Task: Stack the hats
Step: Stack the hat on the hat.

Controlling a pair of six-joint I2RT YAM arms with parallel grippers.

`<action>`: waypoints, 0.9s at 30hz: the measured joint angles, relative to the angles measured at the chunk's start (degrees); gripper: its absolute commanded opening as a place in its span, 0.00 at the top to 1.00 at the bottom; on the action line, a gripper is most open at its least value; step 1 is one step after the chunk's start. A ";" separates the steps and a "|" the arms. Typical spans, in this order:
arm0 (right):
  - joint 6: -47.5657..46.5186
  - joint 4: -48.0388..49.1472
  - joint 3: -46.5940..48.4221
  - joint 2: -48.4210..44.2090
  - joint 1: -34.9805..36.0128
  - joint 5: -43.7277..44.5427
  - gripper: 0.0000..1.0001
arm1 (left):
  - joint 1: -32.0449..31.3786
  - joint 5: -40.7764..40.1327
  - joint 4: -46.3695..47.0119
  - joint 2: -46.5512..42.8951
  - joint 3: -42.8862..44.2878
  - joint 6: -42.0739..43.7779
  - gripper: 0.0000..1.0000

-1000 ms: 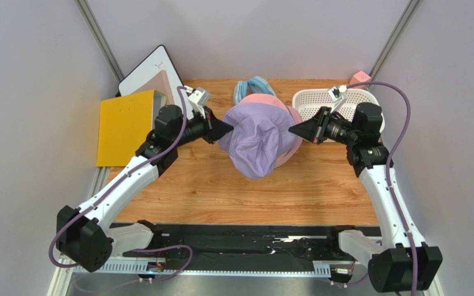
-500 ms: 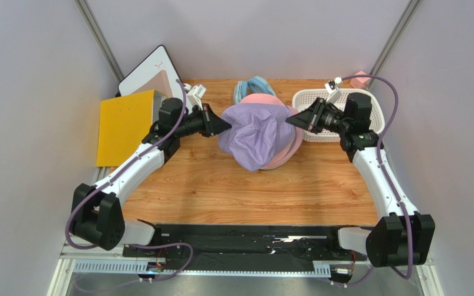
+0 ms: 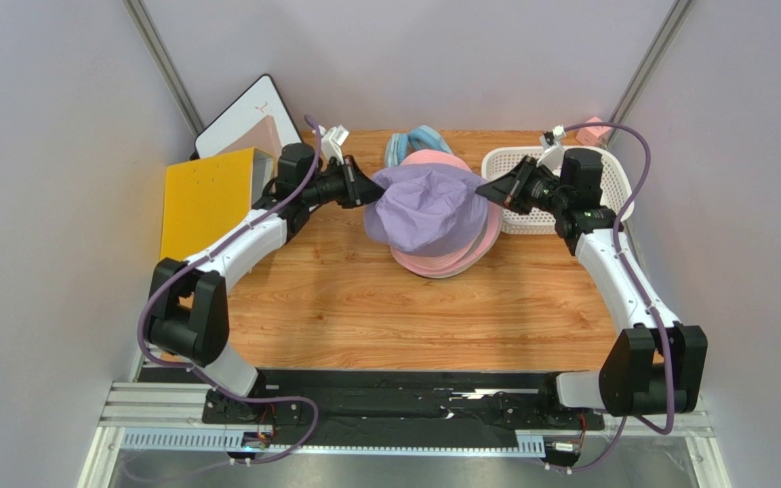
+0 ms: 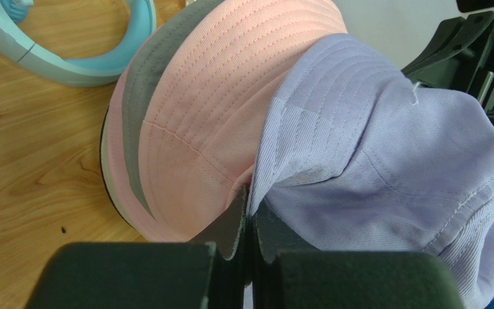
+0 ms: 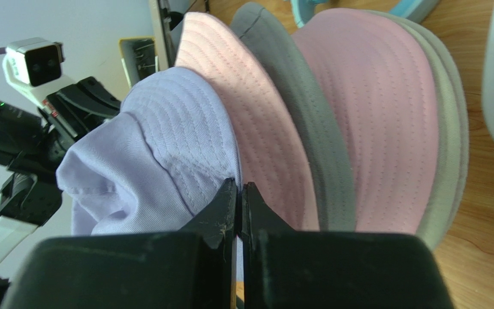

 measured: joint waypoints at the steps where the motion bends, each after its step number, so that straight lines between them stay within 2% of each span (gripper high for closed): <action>1: -0.17 -0.48 0.00 0.11 0.00 0.98 1.00 | 0.00 -0.22 -0.22 0.55 0.61 0.33 1.00; 12: -1.42 -1.42 -0.07 1.62 0.07 6.78 1.00 | -0.24 0.48 2.38 8.48 5.86 1.53 0.98; 13: -1.49 -1.33 -0.07 1.73 0.07 6.88 1.00 | -0.24 0.68 3.10 8.94 5.99 1.51 0.91; 17: -1.77 -1.36 -0.35 1.60 0.07 7.85 1.00 | -0.13 0.22 4.04 9.55 6.03 1.70 0.42; 20: -1.79 -1.31 -1.51 1.01 -0.20 9.03 1.00 | 0.42 -1.86 3.10 9.84 5.73 1.88 0.36; 27: -1.99 -1.20 -2.75 -0.94 -0.37 10.34 1.00 | 0.94 -3.96 7.63 7.61 -1.77 -1.05 0.36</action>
